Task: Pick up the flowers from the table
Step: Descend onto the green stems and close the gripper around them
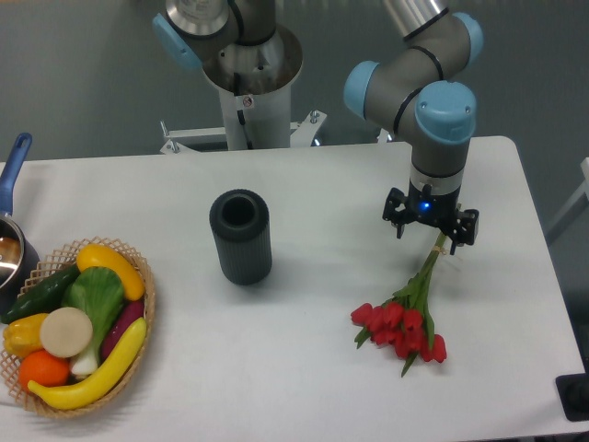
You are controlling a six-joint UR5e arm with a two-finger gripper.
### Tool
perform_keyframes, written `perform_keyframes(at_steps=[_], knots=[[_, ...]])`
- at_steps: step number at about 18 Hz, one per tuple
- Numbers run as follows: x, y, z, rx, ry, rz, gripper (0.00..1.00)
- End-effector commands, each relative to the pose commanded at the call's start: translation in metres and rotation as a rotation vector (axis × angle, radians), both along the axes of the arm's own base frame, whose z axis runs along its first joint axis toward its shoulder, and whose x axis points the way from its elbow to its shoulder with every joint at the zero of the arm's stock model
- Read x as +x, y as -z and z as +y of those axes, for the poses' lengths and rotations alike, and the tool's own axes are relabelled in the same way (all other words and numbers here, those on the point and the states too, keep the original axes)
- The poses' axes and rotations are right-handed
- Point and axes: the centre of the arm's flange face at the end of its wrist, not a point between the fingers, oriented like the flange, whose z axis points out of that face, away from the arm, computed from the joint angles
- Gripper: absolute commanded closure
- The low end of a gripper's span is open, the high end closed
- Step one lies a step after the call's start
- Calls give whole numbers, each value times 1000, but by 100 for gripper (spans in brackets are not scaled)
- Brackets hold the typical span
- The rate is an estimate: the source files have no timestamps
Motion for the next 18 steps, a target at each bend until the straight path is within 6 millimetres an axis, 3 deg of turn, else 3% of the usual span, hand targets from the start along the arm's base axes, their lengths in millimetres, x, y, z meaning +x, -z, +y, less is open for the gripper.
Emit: perform_keyframes(at_steps=[5, 8, 14, 15, 17, 18], knots=[[-13, 11, 5, 0, -1, -5, 1], [-24, 22, 12, -2, 0, -14, 14], [-26, 50, 24, -16, 17, -50, 17], [-27, 49, 24, -14, 16, -48, 31], [-27, 50, 24, -15, 19, -50, 81], [-27, 50, 24, -15, 21, -50, 100]])
